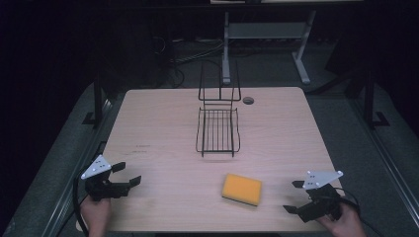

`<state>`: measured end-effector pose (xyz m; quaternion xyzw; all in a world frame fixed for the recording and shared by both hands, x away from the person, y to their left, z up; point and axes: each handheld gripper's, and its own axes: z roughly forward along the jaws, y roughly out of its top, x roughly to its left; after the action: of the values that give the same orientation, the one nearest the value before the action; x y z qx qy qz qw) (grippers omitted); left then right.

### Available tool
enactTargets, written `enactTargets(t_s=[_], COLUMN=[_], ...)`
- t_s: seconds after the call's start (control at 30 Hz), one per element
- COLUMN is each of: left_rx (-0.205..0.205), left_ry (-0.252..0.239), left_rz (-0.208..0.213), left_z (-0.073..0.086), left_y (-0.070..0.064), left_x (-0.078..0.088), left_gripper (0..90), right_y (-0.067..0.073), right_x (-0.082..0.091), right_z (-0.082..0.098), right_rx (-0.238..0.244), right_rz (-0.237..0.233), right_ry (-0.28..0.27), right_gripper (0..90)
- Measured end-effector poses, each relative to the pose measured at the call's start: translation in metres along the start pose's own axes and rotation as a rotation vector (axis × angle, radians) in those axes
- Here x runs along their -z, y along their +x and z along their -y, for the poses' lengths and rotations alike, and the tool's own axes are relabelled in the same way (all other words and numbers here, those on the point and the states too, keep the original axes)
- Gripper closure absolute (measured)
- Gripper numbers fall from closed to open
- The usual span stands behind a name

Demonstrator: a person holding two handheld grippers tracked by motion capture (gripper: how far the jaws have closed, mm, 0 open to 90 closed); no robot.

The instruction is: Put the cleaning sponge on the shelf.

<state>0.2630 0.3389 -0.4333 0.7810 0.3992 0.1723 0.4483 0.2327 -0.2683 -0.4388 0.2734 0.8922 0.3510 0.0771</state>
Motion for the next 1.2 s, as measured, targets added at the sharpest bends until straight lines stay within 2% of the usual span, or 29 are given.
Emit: enactTargets(t_s=[0.37,0.7,1.2], left_rx=[0.001,0.004,0.015], left_ry=[-0.016,-0.017,-0.026], left_rz=[0.001,0.006,0.006], left_z=[0.001,0.001,0.002], left_y=[0.002,0.002,0.004], left_x=[0.003,0.003,0.005], left_gripper=[14.1,14.1,14.1], right_y=[0.006,0.016,0.016], right_x=[-0.005,-0.019,-0.049], right_z=[-0.013,-0.041,-0.082], right_rx=[0.031,0.091,0.187], right_rz=[-0.031,-0.081,-0.147], right_ry=[0.017,0.074,0.153], right_gripper=[14.1,14.0,14.0])
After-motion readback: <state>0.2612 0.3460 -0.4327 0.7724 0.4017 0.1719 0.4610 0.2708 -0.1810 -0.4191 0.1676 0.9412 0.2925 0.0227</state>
